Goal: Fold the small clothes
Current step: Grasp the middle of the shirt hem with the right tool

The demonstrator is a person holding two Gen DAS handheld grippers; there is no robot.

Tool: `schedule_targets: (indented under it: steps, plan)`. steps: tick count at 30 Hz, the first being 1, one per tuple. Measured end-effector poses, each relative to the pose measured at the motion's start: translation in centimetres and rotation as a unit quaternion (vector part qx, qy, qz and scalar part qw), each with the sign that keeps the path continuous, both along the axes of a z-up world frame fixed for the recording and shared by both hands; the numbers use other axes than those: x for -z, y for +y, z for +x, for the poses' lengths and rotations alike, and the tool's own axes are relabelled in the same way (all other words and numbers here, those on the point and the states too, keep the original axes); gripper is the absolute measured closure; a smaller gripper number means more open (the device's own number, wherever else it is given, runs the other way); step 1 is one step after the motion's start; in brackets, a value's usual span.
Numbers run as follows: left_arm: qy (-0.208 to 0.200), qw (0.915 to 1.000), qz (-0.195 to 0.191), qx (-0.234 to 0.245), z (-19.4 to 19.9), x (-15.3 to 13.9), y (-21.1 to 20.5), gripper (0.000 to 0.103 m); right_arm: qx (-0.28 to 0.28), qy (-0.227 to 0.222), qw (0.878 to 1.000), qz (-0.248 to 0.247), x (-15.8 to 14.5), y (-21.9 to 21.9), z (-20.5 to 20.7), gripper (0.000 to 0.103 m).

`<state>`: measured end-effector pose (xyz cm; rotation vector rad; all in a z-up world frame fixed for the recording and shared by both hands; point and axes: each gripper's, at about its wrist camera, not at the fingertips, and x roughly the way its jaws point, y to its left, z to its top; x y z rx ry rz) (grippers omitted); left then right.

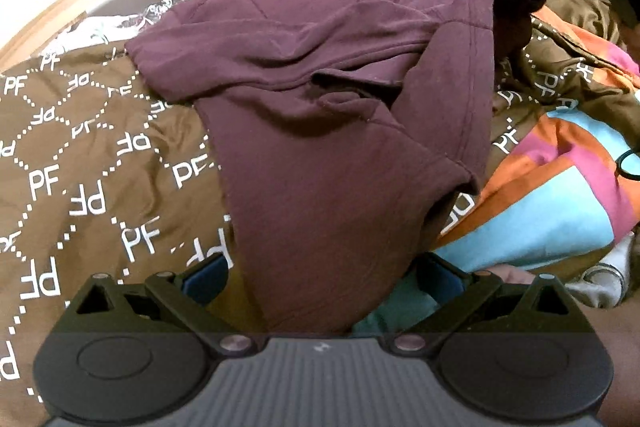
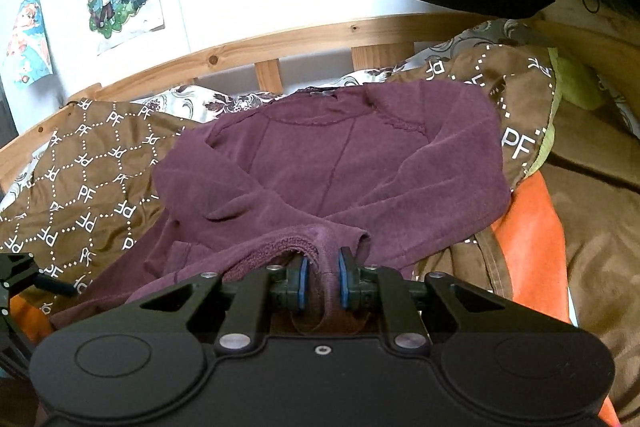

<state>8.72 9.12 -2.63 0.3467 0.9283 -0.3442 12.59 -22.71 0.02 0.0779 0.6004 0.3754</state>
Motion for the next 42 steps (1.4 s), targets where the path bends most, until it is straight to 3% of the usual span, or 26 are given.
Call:
schedule_targets:
  steps: [4,9,12,15,20,26,36,42]
  plan:
    - [-0.018,0.9997,0.011,0.008,0.3,-0.1,-1.4,0.001,-0.006,0.0,1.0,0.003,-0.7,0.4,1.1,0.087]
    - [-0.011,0.9994,-0.022,0.024,1.2,-0.2,-3.6,0.001,-0.008,0.008,1.0,0.011,-1.8,1.3,2.9,0.087]
    - [-0.031,0.9989,0.0,0.036,1.2,0.3,-5.6,0.001,-0.008,0.014,1.0,0.019,-2.1,1.5,3.6,0.087]
    - [-0.056,0.9974,0.04,0.023,1.4,1.1,-7.2,0.001,-0.008,0.022,0.999,0.028,-2.2,1.5,4.0,0.087]
    - [-0.057,0.9974,0.035,-0.027,2.3,1.3,-6.5,0.0,-0.015,0.035,0.998,0.044,-2.6,1.0,3.4,0.087]
    - [-0.095,0.9911,0.073,-0.058,1.0,-0.4,-4.3,0.004,-0.023,0.033,0.998,0.045,-3.7,-0.2,1.1,0.087]
    - [-0.147,0.9822,0.03,-0.114,1.4,-5.0,-0.4,0.007,-0.023,0.059,0.998,0.024,-2.7,-0.9,-0.5,0.087]
    - [-0.099,0.9871,-0.005,-0.126,3.8,-3.2,0.6,0.015,-0.006,0.079,0.996,0.028,-1.4,-0.9,1.0,0.087]
